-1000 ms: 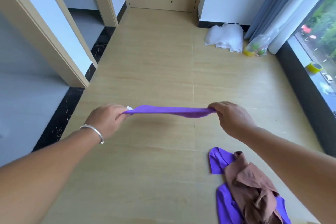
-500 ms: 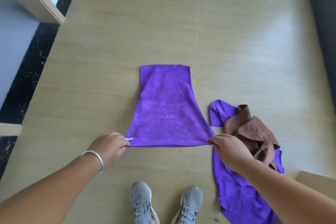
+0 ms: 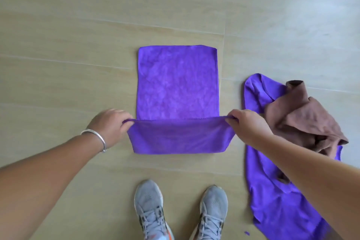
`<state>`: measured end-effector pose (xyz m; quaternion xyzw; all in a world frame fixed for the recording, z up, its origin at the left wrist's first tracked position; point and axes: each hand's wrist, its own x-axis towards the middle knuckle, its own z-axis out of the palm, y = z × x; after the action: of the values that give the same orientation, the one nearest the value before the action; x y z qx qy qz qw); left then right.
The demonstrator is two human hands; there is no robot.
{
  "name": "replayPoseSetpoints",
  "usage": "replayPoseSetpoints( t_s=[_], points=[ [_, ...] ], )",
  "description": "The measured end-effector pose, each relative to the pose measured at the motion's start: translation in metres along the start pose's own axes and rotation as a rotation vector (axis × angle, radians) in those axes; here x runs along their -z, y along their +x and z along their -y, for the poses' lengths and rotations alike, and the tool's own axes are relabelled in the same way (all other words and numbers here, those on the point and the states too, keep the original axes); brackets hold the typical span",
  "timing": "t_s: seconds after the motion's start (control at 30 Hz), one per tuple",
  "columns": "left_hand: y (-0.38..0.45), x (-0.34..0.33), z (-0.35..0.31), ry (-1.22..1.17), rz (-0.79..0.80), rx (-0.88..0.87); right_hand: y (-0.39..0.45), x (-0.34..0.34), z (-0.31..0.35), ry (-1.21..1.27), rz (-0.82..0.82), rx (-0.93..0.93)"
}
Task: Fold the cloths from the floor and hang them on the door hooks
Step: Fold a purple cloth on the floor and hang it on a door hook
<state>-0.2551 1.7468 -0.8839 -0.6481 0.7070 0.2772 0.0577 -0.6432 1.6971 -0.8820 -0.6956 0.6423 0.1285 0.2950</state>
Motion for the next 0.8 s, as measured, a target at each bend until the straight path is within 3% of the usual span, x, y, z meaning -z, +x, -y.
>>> replayPoseSetpoints(
  t_s=[0.17,0.33,0.37,0.43,0.5,0.57,0.8],
  points=[
    [0.131,0.01,0.037,-0.081,-0.278,0.068,0.136,0.029,0.01,0.192,-0.229,-0.019],
    [0.262,-0.016,0.064,-0.102,-0.36,0.295,0.267,0.007,0.012,0.239,-0.389,-0.083],
    [0.272,-0.03,0.061,-0.109,-0.407,0.283,0.278,-0.009,0.012,0.22,-0.44,-0.071],
    [0.266,-0.077,0.048,-0.065,-0.463,0.121,0.274,-0.057,0.014,0.138,-0.512,0.128],
    [0.235,-0.14,0.035,0.068,-0.427,-0.053,0.253,-0.115,0.008,-0.036,-0.471,0.408],
    [0.213,-0.177,0.032,0.203,-0.393,-0.123,0.239,-0.15,-0.004,-0.212,-0.443,0.548],
    [0.234,-0.155,0.032,0.344,-0.231,-0.082,0.248,-0.134,0.0,-0.354,-0.329,0.514]
  ],
)
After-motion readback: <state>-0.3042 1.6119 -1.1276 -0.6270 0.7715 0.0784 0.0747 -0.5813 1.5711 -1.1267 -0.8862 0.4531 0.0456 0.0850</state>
